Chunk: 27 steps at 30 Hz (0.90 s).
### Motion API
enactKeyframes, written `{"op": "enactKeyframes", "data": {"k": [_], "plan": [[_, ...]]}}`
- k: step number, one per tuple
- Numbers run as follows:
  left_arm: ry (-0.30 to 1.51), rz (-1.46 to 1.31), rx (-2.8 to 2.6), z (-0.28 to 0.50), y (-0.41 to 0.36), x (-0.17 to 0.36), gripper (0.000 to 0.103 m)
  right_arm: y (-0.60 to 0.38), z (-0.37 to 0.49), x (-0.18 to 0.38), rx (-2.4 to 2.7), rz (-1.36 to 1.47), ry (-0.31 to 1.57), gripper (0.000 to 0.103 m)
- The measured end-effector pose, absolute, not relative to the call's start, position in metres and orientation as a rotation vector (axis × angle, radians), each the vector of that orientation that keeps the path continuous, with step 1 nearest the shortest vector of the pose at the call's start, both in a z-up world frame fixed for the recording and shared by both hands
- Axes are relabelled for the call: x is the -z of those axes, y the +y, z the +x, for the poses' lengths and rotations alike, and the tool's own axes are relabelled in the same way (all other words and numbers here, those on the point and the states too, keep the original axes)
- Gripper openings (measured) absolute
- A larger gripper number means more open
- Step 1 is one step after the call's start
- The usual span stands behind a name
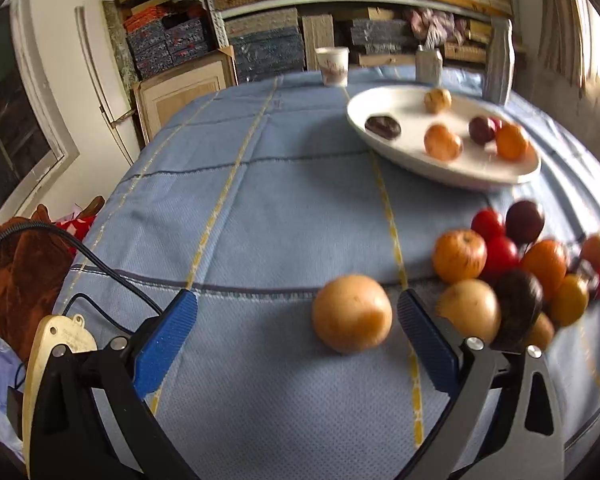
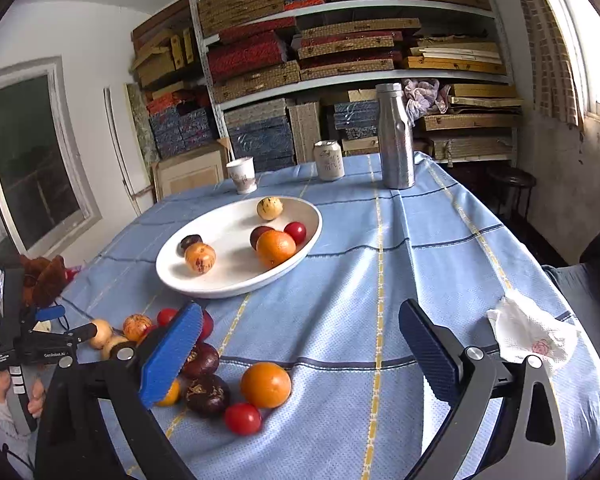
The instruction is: Organize fruits
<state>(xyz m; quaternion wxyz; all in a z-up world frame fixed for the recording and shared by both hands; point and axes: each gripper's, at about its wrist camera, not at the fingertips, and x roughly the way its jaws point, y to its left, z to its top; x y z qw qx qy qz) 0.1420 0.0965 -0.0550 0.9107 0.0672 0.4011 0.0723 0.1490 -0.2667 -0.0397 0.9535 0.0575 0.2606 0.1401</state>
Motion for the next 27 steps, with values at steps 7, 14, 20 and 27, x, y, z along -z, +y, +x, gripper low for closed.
{"op": "enactKeyframes", "data": {"k": [7, 14, 20, 27], "plan": [[0.862, 0.129, -0.121, 0.144, 0.096, 0.062, 0.098, -0.260, 0.150, 0.041, -0.281, 0.094, 0.551, 0.099], [0.867, 0.115, -0.082, 0.145, 0.095, 0.063, 0.075, -0.261, 0.153, 0.045, -0.276, 0.107, 0.574, 0.099], [0.888, 0.125, -0.049, 0.149, 0.090, 0.067, 0.065, -0.261, 0.156, 0.047, -0.283, 0.107, 0.589, 0.099], [0.906, 0.089, -0.017, 0.152, 0.093, 0.069, 0.045, -0.260, 0.158, 0.056, -0.299, 0.103, 0.649, 0.099]]}}
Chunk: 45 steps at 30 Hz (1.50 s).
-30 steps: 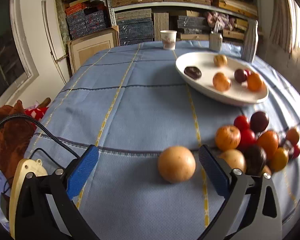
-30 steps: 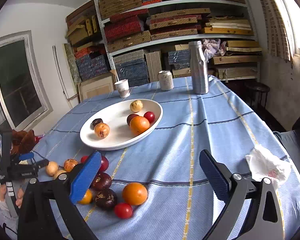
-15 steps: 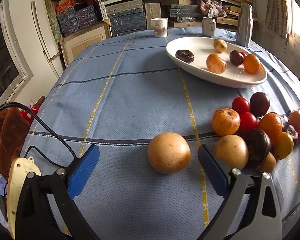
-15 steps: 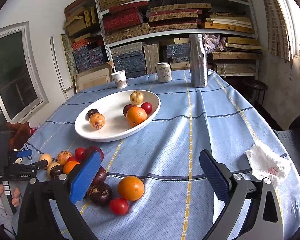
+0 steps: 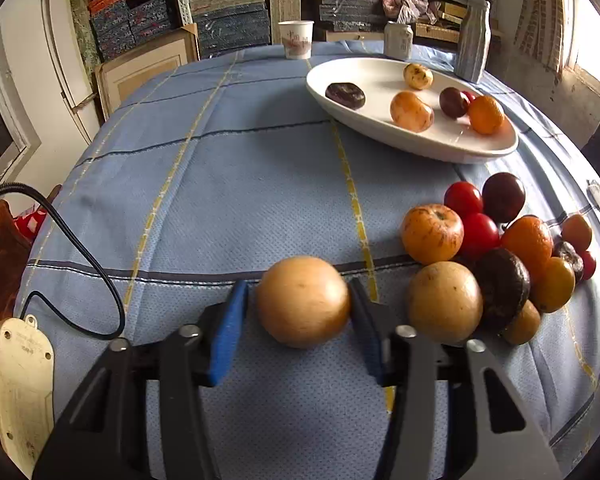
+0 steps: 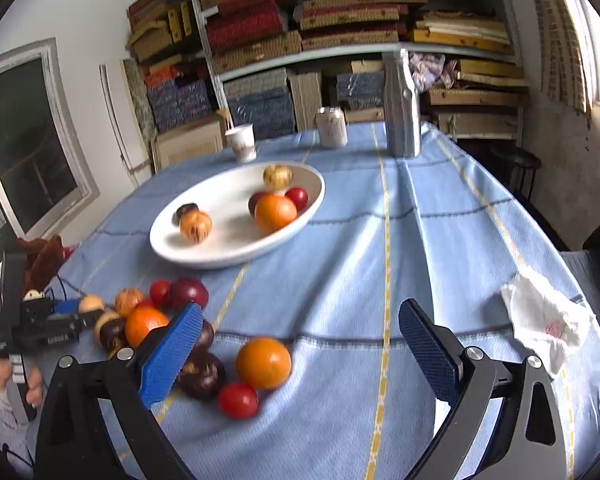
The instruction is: Organize fruits
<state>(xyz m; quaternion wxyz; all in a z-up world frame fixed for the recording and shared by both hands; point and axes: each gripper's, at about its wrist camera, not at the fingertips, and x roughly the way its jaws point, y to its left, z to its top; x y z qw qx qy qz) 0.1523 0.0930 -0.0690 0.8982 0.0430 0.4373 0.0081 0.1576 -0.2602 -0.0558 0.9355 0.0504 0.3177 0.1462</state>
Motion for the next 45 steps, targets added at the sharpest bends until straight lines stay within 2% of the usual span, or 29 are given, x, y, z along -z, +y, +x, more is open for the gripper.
{"op": "enactKeyframes", "data": {"k": [8, 11, 15, 22, 24, 27, 45], "plan": [[0.902, 0.057, -0.064, 0.152, 0.104, 0.067, 0.045, -0.256, 0.159, 0.071, -0.331, 0.087, 0.734, 0.098], [0.900, 0.061, -0.065, 0.152, 0.103, 0.067, 0.045, -0.245, 0.158, 0.071, -0.359, 0.044, 0.738, 0.090], [0.899, 0.060, -0.068, 0.152, 0.103, 0.066, 0.045, -0.233, 0.165, 0.077, -0.379, 0.008, 0.784, 0.074], [0.903, 0.058, -0.068, 0.152, 0.104, 0.068, 0.045, -0.230, 0.173, 0.084, -0.396, 0.017, 0.833, 0.057], [0.907, 0.059, -0.067, 0.152, 0.104, 0.069, 0.045, -0.229, 0.175, 0.087, -0.411, 0.024, 0.850, 0.046], [0.906, 0.060, -0.068, 0.151, 0.104, 0.069, 0.045, -0.227, 0.177, 0.089, -0.421, 0.031, 0.864, 0.040], [0.904, 0.079, -0.072, 0.152, 0.100, 0.070, 0.046, -0.240, 0.180, 0.086, -0.462, 0.146, 0.843, 0.038]]}}
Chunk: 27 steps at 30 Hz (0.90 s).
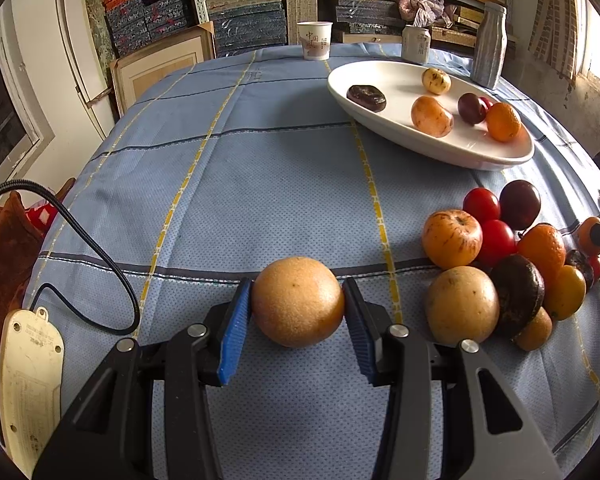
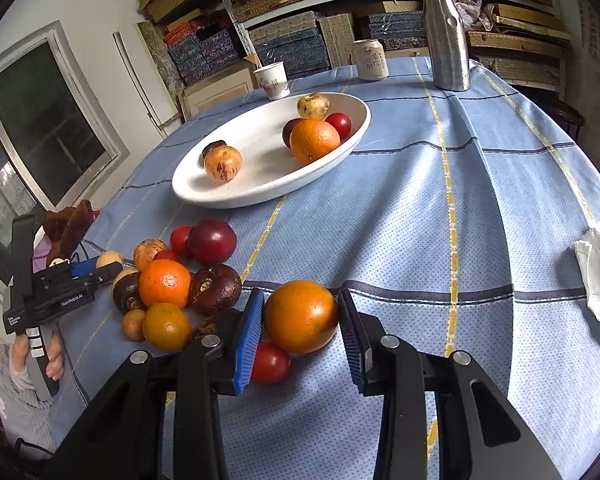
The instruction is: Organize fruits
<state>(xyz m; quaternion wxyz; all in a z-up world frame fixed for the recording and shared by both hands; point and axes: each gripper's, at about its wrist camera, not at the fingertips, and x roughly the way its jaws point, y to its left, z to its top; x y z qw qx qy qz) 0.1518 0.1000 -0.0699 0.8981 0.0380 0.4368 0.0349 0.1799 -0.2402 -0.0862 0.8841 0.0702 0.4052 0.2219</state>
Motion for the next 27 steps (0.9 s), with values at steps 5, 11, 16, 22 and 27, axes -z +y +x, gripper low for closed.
{"op": "enactKeyframes", "data": {"k": [5, 11, 16, 22, 27], "plan": [[0.904, 0.079, -0.072, 0.152, 0.100, 0.070, 0.046, -0.241, 0.179, 0.085, -0.460, 0.152, 0.835, 0.038], [0.903, 0.076, -0.072, 0.152, 0.101, 0.069, 0.046, -0.244, 0.178, 0.083, -0.459, 0.166, 0.818, 0.038], [0.896, 0.059, -0.066, 0.151, 0.103, 0.068, 0.046, -0.246, 0.178, 0.083, -0.460, 0.170, 0.814, 0.038], [0.864, 0.047, -0.040, 0.146, 0.103, 0.061, 0.046, -0.248, 0.180, 0.084, -0.454, 0.182, 0.825, 0.038], [0.820, 0.054, -0.003, 0.145, 0.093, 0.042, 0.046, -0.248, 0.176, 0.073, -0.454, 0.173, 0.816, 0.038]]}}
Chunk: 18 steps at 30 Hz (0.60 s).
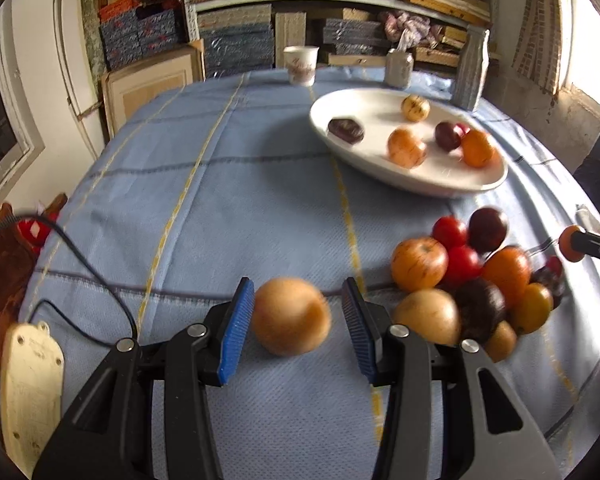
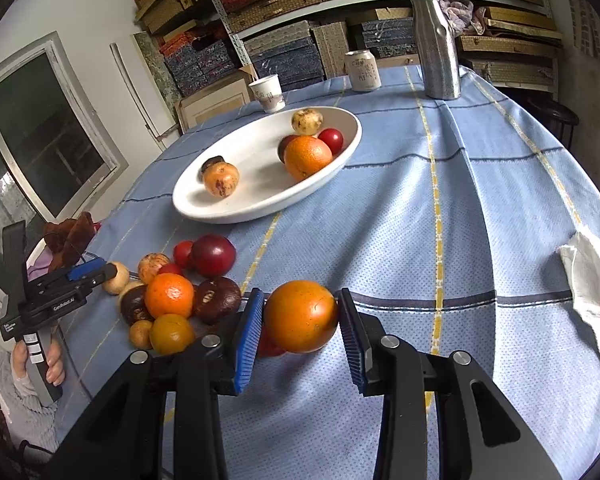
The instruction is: Organize fruits
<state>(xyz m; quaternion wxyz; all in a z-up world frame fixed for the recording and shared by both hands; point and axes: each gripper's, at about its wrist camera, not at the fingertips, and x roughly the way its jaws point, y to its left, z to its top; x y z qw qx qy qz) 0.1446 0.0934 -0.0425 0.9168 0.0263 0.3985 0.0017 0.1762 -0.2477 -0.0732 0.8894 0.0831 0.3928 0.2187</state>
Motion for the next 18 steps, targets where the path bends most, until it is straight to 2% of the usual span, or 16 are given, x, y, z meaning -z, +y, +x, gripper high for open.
{"op": "enactKeyframes", "data": {"k": [12, 18], "plan": [[0.758, 0.101, 0.007, 0.211, 0.062, -0.029, 0.046, -0.205, 0.190, 0.008, -0.518, 0.021, 0.715, 0.038], [0.767, 0.093, 0.013, 0.265, 0.050, -0.041, 0.046, -0.178, 0.224, -0.013, -0.529, -0.018, 0.696, 0.038]]}}
